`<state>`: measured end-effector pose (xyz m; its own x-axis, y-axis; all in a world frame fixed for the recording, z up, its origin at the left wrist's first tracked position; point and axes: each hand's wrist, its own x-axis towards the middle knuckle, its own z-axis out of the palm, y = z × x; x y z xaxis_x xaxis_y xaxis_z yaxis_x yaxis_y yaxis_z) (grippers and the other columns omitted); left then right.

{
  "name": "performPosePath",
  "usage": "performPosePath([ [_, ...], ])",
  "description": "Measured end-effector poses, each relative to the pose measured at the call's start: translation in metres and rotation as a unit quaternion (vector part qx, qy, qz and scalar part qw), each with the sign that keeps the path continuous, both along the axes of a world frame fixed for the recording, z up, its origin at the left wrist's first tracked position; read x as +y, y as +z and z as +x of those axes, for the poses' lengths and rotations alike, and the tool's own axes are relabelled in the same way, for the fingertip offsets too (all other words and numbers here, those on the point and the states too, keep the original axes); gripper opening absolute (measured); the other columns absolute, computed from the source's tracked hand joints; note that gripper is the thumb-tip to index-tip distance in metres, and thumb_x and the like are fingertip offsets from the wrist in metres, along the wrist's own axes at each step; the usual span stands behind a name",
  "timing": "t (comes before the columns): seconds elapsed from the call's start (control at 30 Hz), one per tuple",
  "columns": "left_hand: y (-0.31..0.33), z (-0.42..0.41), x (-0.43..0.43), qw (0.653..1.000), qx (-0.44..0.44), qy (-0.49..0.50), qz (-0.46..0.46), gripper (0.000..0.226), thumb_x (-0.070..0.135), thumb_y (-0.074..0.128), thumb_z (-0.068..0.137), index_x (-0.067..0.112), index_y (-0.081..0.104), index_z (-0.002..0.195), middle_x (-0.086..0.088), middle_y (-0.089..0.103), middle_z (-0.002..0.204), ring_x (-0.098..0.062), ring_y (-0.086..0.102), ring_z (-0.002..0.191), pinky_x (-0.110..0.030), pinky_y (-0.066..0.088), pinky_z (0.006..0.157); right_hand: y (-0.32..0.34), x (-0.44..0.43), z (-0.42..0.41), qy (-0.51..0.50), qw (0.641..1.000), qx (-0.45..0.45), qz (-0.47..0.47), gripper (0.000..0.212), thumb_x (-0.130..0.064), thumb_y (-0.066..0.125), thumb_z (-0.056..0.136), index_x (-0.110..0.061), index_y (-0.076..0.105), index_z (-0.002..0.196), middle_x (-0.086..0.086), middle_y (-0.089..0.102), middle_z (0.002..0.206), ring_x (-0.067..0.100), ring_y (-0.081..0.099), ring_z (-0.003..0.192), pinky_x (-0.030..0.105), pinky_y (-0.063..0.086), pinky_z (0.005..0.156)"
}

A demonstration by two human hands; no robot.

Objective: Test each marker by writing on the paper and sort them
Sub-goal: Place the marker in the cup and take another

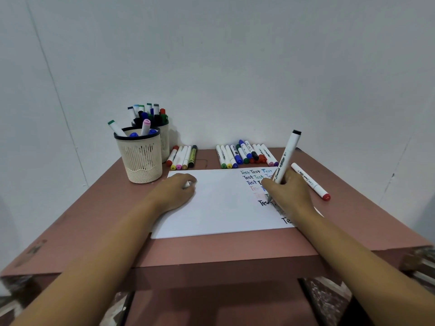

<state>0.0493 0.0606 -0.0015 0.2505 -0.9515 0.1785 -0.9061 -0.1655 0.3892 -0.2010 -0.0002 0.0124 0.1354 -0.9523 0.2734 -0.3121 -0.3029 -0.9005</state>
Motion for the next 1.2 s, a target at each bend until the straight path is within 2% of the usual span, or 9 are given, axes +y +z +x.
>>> performPosePath([
  [0.17,0.0,-0.001,0.0,1.0,0.0,-0.001,-0.003,0.033,0.025,0.044,0.096,0.024,0.052,0.128,0.002,0.05,0.136,-0.017,0.047,0.122,-0.028,0.035,0.098,-0.002,-0.003,0.001,0.006,1.0,-0.01,0.013,0.021,-0.012,0.063,0.084,-0.011,0.046,0.07,0.014,0.054,0.06,0.015,0.042,0.035,0.02,0.033,0.033],
  [0.33,0.002,-0.002,0.001,1.0,-0.005,-0.003,-0.003,0.034,0.025,0.044,0.097,0.023,0.052,0.13,0.001,0.049,0.137,-0.017,0.045,0.123,-0.026,0.034,0.097,-0.003,-0.006,0.0,-0.018,0.999,-0.045,0.024,0.016,-0.012,0.062,0.082,-0.008,0.05,0.071,0.016,0.057,0.066,0.013,0.048,0.041,0.019,0.034,0.036],
  [0.47,0.001,-0.001,0.0,1.0,0.005,-0.001,-0.002,0.033,0.025,0.045,0.096,0.024,0.053,0.128,0.001,0.051,0.135,-0.017,0.047,0.121,-0.027,0.035,0.097,-0.003,-0.006,0.001,-0.016,0.999,-0.027,0.016,0.014,-0.013,0.062,0.082,-0.007,0.053,0.073,0.019,0.062,0.069,0.016,0.05,0.044,0.019,0.034,0.035],
  [0.63,0.0,0.001,0.0,1.0,0.011,-0.001,0.002,0.033,0.026,0.045,0.096,0.025,0.053,0.128,0.001,0.051,0.135,-0.017,0.047,0.12,-0.028,0.036,0.098,-0.004,-0.006,0.001,-0.015,1.0,-0.008,0.002,0.017,-0.013,0.062,0.083,-0.005,0.049,0.076,0.018,0.054,0.065,0.02,0.045,0.045,0.019,0.032,0.032],
  [0.9,0.0,0.0,0.0,1.0,0.011,-0.001,0.004,0.033,0.025,0.044,0.096,0.024,0.053,0.128,0.001,0.051,0.134,-0.017,0.048,0.12,-0.028,0.036,0.097,-0.004,-0.006,0.001,-0.01,0.999,-0.045,0.028,0.017,-0.011,0.062,0.082,-0.009,0.049,0.071,0.018,0.056,0.067,0.008,0.045,0.034,0.018,0.032,0.033],
  [1.07,0.001,0.0,0.001,1.0,0.017,0.002,0.004,0.032,0.026,0.045,0.096,0.025,0.053,0.127,0.001,0.052,0.134,-0.017,0.048,0.12,-0.028,0.037,0.097,-0.005,-0.007,0.001,-0.025,0.999,-0.019,-0.001,0.018,-0.014,0.062,0.083,-0.008,0.049,0.072,0.017,0.055,0.067,0.016,0.045,0.044,0.018,0.033,0.033],
  [1.2,0.003,-0.002,0.002,1.0,0.027,0.008,0.003,0.032,0.026,0.045,0.096,0.026,0.053,0.128,-0.001,0.052,0.133,-0.018,0.048,0.119,-0.025,0.035,0.094,-0.006,-0.013,0.0,-0.018,0.996,-0.081,0.041,0.014,-0.013,0.06,0.082,-0.007,0.049,0.077,0.016,0.055,0.07,0.012,0.046,0.043,0.021,0.035,0.041],
])
